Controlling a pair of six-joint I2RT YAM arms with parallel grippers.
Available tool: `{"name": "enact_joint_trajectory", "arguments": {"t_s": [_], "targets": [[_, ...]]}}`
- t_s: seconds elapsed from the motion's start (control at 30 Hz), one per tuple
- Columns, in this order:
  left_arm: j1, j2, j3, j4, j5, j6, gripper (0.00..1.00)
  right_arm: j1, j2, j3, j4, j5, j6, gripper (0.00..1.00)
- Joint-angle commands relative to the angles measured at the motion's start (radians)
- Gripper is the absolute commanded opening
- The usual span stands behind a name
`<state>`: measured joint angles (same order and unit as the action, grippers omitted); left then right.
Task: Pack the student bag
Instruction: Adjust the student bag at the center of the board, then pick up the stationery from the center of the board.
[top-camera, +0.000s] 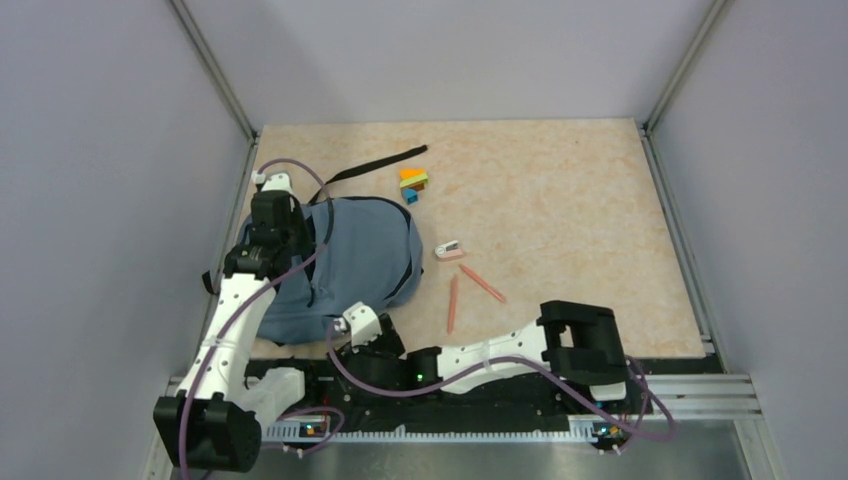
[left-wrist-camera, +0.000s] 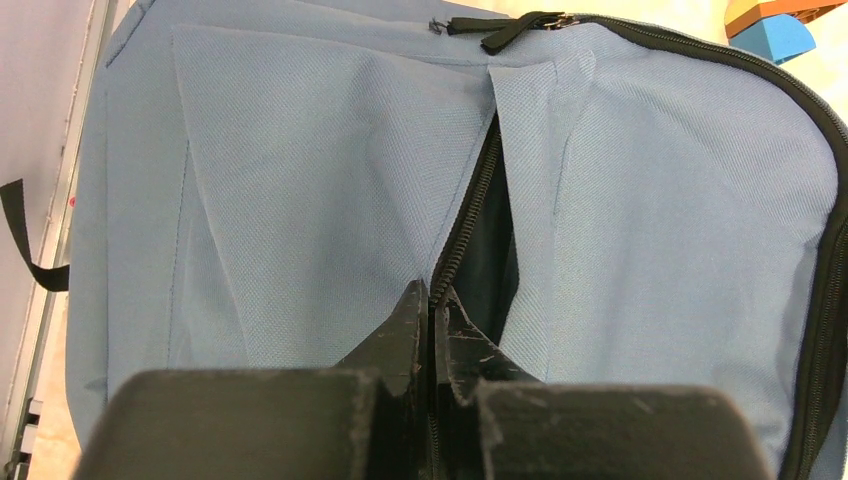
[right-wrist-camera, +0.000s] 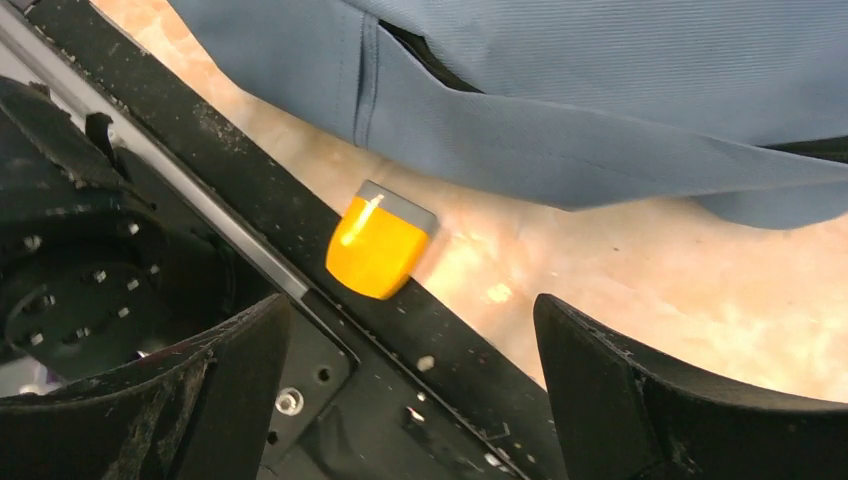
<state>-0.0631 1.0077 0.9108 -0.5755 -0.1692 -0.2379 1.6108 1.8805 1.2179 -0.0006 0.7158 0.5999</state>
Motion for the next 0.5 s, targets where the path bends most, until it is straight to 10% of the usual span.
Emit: {"name": "enact_joint_trajectory", "arguments": {"t_s": [0.0, 0.47], "targets": [[0.003, -0.041, 0.008, 0.049, -0.001, -0.016, 0.00, -0.009, 0.083, 0.112, -0.043, -0.005, 0.054, 0.89], [0.003, -0.046, 0.008, 0.048, 0.003, -0.015, 0.00, -0.010, 0.304, 0.308, -0.112, -0.016, 0.013, 0.88]]}}
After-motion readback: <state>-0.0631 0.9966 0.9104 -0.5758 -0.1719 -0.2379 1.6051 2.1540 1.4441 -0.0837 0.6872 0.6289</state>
